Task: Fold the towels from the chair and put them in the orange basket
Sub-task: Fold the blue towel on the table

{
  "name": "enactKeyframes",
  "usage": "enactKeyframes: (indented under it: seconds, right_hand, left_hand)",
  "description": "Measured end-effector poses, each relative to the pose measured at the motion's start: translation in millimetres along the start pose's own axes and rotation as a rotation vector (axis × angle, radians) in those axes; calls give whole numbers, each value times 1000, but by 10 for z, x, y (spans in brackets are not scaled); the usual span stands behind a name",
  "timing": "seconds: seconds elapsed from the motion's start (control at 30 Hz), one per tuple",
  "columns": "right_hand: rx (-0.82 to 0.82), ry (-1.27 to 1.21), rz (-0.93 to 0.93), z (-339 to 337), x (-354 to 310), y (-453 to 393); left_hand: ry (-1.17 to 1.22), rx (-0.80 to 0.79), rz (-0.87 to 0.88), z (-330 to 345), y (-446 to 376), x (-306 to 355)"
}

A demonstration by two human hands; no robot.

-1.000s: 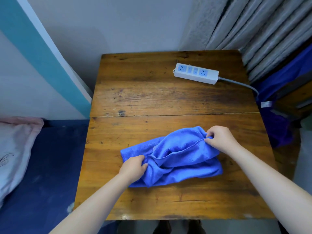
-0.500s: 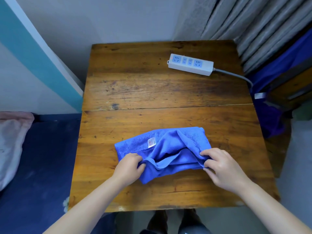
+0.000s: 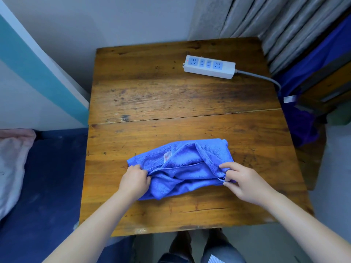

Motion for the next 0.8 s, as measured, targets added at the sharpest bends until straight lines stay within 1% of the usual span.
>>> enactKeyframes:
  seconds: [0.07,0.13,0.17,0.2,0.27,0.33,0.43,0.5,0.63,0.73,0.8]
  right_hand:
    - [-95,-29,47,-28,5,-69]
    - [-376,-28,115,86,21,-68]
    - [-465,-13,132,119,23,-81]
    - [-503,12,116,132,5,-117]
    - [-524,63,74,151,-20,-173]
    - [-509,82,52,128,-22,-190]
    - [-370,107,52,-50,7,-206]
    - [-320,135,66,-168,23,-229]
    - [-346,204,108,-473,-6,-285]
    - [-434,457,88,-806,-81,-323]
    - [-428,547,101,-1043,-144,-397]
  left_hand:
    - [61,31,15,-49,20,-37]
    - [97,66,34,-84,66,-68]
    - [110,84,41,-100,87,-85]
    - [128,104,48,-125,108,-97]
    - [172,148,51,-179,143,-120]
    - [232,194,34,-221,167,-157]
    - [366,272,-8,-301,192,-212]
    - [442,311,-31,-373,195,-228]
    - [582,418,-91,-726,208,-279]
    - [658,536,-101,-1134,291,-325]
    - [687,592,-91,-1408,343,-295]
Point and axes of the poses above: each hand's wrist, its own y-axis away from the middle knuckle, its own z-axis out of the palm, x = y × z, the point moved 7 cm from there along -y, towards the middle knuckle, and after that the axes turned 9 degrees about -z, right-handed, at the moved point
